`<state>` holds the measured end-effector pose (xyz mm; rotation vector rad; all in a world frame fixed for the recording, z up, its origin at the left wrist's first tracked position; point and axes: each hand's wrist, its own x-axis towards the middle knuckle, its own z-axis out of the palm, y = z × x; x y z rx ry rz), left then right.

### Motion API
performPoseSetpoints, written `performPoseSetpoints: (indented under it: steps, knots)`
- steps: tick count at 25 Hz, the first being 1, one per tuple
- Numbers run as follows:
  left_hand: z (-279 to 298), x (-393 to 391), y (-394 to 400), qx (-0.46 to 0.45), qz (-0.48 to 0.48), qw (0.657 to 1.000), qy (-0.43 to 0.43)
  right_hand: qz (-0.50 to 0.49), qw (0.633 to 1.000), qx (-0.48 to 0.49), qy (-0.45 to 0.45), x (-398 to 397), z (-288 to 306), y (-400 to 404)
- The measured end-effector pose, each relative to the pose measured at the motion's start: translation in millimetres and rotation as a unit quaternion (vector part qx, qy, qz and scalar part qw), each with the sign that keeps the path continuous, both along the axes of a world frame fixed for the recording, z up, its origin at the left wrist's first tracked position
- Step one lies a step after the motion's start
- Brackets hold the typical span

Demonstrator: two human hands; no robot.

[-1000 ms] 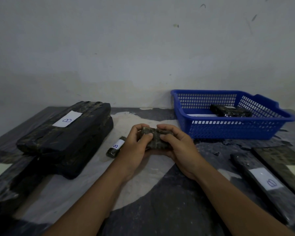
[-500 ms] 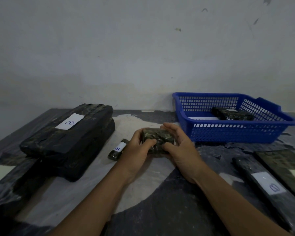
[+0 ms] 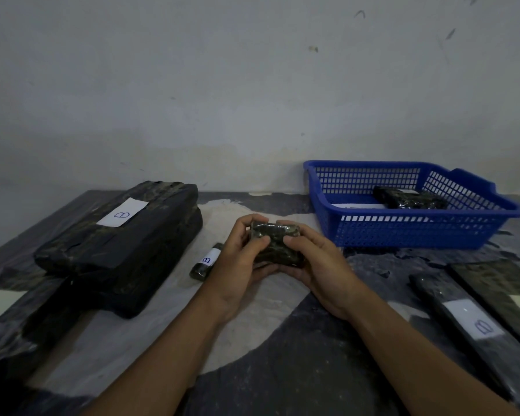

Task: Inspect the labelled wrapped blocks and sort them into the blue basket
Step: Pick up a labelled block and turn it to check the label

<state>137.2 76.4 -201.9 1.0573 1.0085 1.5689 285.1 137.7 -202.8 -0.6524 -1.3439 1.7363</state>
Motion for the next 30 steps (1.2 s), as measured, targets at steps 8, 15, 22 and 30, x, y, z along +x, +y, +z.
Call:
performPoseSetpoints:
  steps: [8,15,22,30]
  knots:
    - [1.7,1.8,-3.0,-0.001,0.022,0.999,0.043,-0.028,0.999,0.040,-0.023,-0.9,-2.4,-2.1]
    - [0.9,2.8,-1.8,0.006,0.033,0.999,0.033,-0.048,0.998,0.047,-0.015,-2.3,-2.0,-3.1]
    - [4.7,5.3,-4.9,0.002,0.043,0.998,0.040,-0.047,0.998,0.042,-0.019,-1.3,2.3,-6.9]
    - [1.3,4.6,-0.5,0.019,0.063,0.997,0.039,-0.031,0.999,0.006,0.006,-0.5,6.3,-7.1]
